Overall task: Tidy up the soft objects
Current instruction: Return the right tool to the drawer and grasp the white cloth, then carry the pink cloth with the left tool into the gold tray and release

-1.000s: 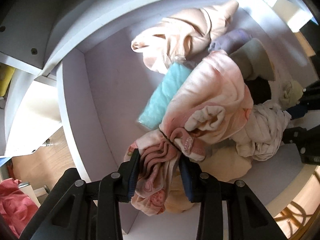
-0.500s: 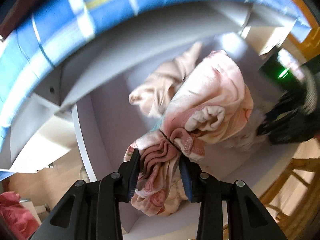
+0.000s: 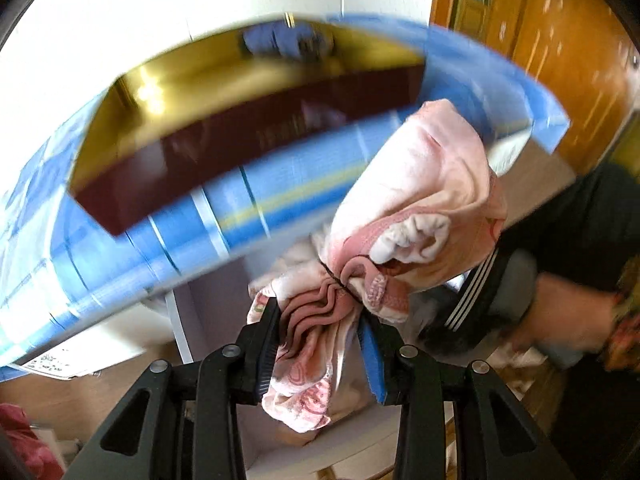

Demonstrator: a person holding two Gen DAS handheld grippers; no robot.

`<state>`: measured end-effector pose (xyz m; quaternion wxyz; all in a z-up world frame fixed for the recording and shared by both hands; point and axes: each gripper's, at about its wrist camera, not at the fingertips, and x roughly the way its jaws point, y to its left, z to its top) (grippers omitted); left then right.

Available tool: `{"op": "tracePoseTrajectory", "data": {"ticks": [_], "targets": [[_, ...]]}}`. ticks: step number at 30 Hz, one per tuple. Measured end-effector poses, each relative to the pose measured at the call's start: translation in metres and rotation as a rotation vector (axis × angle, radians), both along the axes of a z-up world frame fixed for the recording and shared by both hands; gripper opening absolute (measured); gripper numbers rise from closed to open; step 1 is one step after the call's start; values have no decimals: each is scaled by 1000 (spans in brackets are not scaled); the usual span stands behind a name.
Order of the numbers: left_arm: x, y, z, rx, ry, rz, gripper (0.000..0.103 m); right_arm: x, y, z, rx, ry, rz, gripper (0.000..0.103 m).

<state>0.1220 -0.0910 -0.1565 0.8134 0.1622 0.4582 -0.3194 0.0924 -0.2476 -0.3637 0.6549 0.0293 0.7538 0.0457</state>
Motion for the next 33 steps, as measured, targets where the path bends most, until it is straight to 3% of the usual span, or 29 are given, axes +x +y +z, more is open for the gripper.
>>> {"op": "tracePoseTrajectory", "data": {"ticks": [8, 11, 15, 20, 25, 33], "targets": [[44, -1, 80, -120, -40, 77, 38, 3, -3, -6, 4, 4, -6, 25], [77, 6, 100, -170, -7, 150, 38, 4, -3, -4, 1, 5, -8, 25], [115, 9, 112, -127, -32, 235, 38, 5, -4, -4, 3, 7, -14, 25], [159, 15, 111, -74, -7, 333, 38, 6, -6, -6, 20, 11, -29, 25], [194, 11, 102, -73, 59, 412, 38, 7, -9, -7, 35, 16, -42, 25], [248, 3, 69, -60, 176, 548, 38, 6, -20, -8, 60, 23, -60, 25]]}}
